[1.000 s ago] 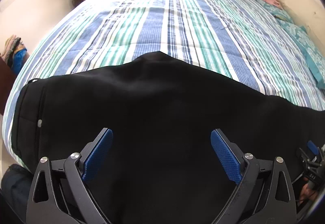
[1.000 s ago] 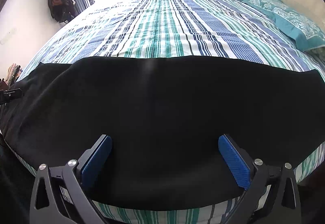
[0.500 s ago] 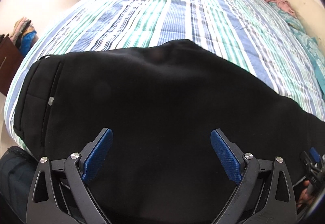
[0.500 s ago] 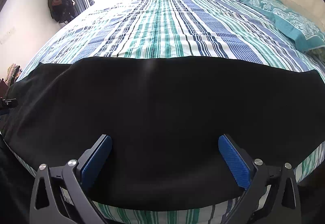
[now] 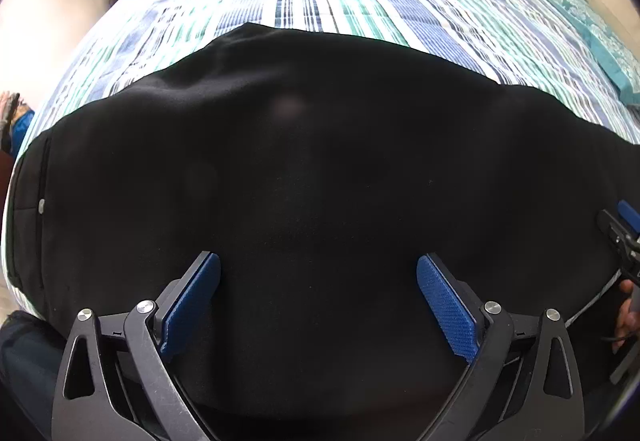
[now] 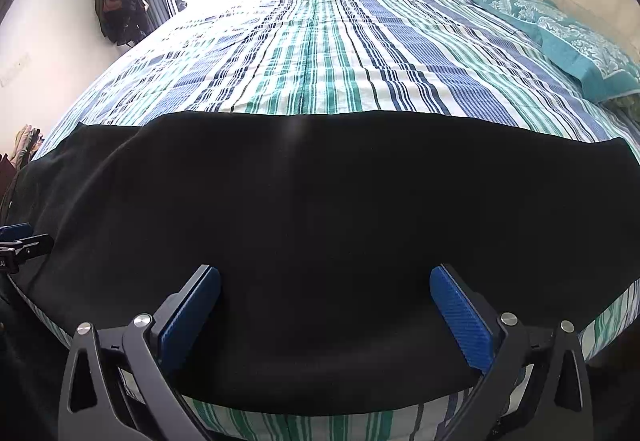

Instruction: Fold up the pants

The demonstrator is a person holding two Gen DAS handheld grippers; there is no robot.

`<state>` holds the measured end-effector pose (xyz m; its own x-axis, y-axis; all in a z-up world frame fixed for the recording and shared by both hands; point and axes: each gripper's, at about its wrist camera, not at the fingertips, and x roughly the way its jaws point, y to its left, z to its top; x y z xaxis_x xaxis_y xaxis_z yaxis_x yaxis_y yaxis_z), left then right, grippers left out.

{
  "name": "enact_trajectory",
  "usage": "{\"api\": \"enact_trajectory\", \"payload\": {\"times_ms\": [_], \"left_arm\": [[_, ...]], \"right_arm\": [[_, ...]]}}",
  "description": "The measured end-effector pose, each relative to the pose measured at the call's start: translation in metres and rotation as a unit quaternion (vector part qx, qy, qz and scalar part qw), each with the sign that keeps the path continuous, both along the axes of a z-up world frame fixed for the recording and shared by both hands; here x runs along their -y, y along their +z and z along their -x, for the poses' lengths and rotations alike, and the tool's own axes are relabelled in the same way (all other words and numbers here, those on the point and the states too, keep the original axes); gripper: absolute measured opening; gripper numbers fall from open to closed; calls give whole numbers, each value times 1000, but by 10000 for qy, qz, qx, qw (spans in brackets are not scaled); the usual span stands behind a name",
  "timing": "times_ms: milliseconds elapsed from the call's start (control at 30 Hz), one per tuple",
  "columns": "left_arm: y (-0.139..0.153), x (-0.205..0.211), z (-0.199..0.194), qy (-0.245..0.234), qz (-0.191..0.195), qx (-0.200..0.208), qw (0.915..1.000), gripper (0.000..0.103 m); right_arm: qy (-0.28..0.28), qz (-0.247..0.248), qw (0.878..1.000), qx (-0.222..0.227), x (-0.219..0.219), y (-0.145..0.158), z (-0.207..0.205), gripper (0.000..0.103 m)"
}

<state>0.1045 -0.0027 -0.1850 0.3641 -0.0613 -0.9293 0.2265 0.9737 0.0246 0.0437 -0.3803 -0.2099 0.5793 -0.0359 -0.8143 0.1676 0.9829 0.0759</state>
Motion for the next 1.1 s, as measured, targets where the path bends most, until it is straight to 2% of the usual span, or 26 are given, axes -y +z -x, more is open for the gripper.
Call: {"api": "enact_trajectory", "payload": {"times_ms": [133,200,333,467,600,733,833,933,967,1000,1067,1100], "left_arm": [[22,3,-5,56,437,232,9988,98],[29,11,-10,-40,461,348,9983,98],[23,27,-20,-194,308,347,9987,98],[14,28,-19,-120,402,189,9989,98],[12,22,-8,-101,351,195,9991,98],[14,10,-2,107,413,162,9990,98],[14,1,-2,245,476,133,9985,98],[13,1,-4,270,445,115,9986,98],[14,1,-4,256,431,117,9987,98],[15,3,-4,235,419,134,9988,98],[18,5,-3,177,396,197,9989,98],[19,6,-3,150,378,224,9989,98]], "right_arm": [[16,-19,10000,-55,1,3,-1,103],[50,-153,9998,-131,5,10,-3,103],[-119,-699,9974,90,37,30,4,103],[-220,-717,9971,-138,105,32,2,103],[-485,-146,9966,-645,196,33,-6,103],[-967,14,9932,-650,278,43,4,103],[-1018,-613,9902,-739,316,36,15,103],[-743,-1254,9863,-776,328,22,16,102],[-647,-1345,9864,-693,327,21,17,97],[-573,-1488,9855,-582,327,22,18,87],[-486,-2067,9762,-430,333,21,17,74],[-483,-2193,9734,-447,335,20,16,73]]}}
